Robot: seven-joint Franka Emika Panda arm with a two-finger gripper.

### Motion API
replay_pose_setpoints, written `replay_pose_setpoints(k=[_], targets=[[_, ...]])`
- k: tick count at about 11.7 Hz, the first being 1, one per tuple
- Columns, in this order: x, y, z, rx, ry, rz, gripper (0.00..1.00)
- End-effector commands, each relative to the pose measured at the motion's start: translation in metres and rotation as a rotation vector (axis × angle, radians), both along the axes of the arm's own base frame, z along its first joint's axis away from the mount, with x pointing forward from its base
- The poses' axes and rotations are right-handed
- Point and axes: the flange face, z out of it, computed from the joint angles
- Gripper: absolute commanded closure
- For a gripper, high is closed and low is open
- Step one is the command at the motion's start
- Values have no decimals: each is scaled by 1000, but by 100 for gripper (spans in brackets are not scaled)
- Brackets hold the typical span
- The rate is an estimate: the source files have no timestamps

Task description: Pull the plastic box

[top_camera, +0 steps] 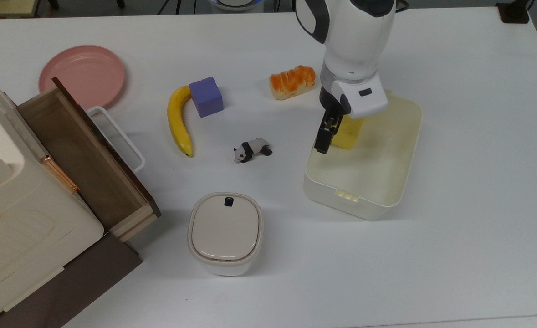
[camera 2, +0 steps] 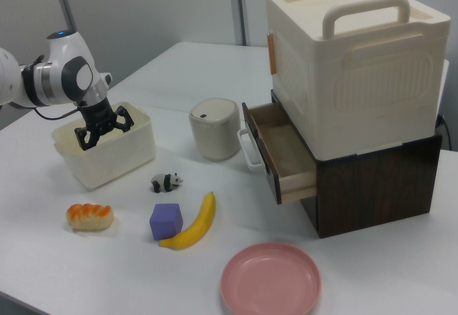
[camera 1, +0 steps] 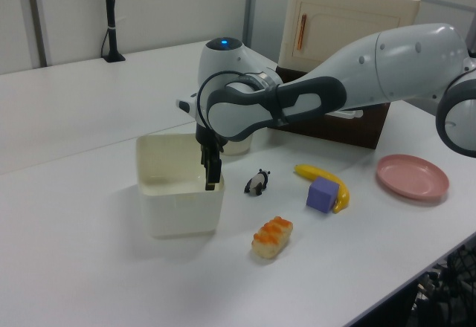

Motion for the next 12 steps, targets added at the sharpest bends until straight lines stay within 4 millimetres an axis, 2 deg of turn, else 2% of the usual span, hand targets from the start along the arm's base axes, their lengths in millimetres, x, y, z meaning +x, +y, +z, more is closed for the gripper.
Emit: replay_pose_setpoints(k=[1, 4, 6, 9, 12], targets=[[-25, -24, 16, -54, 22, 27, 0], [-27, -38, 22, -101, 41, 27, 0], [-29, -49, 18, -131, 62, 22, 0], [-36, -63, 0, -190, 106, 37, 0], [-40, -74, 1, -225, 153, 57, 0]])
